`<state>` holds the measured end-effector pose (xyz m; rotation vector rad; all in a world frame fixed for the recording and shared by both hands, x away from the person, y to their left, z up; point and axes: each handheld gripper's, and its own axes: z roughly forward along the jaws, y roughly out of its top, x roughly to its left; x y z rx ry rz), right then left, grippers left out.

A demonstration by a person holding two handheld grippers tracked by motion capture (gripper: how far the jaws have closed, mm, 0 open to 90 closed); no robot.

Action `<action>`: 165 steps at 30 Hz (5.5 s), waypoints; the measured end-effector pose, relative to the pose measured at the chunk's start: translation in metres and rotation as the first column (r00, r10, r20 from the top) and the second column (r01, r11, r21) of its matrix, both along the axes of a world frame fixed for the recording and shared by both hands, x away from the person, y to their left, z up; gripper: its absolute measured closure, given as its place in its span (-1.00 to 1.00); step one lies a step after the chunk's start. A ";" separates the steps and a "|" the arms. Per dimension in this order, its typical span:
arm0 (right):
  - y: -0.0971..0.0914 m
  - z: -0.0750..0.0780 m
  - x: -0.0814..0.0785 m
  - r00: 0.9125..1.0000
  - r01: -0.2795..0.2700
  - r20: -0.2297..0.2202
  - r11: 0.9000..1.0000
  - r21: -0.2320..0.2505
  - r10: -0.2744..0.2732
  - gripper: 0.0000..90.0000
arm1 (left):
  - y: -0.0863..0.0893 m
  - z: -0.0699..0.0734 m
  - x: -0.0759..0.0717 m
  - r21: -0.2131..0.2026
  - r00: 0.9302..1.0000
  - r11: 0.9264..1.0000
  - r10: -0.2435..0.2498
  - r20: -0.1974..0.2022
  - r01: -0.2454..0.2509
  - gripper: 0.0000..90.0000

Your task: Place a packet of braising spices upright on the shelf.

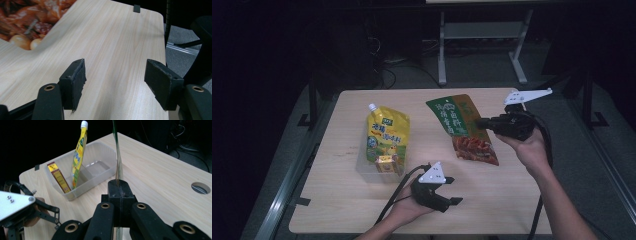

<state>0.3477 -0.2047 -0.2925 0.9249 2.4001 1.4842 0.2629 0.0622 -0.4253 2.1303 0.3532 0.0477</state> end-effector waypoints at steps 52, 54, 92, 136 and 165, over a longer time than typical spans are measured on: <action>0.113 0.051 0.076 0.992 -0.114 0.058 0.993 0.015 0.113 1.00 | -0.001 -0.006 0.000 -0.008 0.999 1.000 -0.029 -0.020 0.029 -0.47; 0.119 0.053 0.078 0.991 -0.119 0.064 0.993 0.012 0.118 1.00 | -0.001 -0.007 0.000 -0.001 0.999 1.000 -0.030 -0.015 0.030 -0.47; 0.228 0.038 0.129 0.975 -0.221 0.025 0.975 -0.002 0.221 1.00 | 0.005 -0.011 -0.002 0.012 1.000 1.000 -0.026 -0.002 0.026 -0.47; 0.215 -0.021 0.137 0.968 -0.227 -0.107 0.974 -0.013 0.225 0.96 | 0.006 -0.014 -0.004 0.015 1.000 1.000 -0.018 0.007 0.017 -0.47; 0.239 -0.031 0.149 0.963 -0.221 -0.165 0.974 -0.040 0.211 1.00 | 0.007 -0.014 -0.006 0.017 1.000 1.000 -0.016 0.017 0.015 -0.47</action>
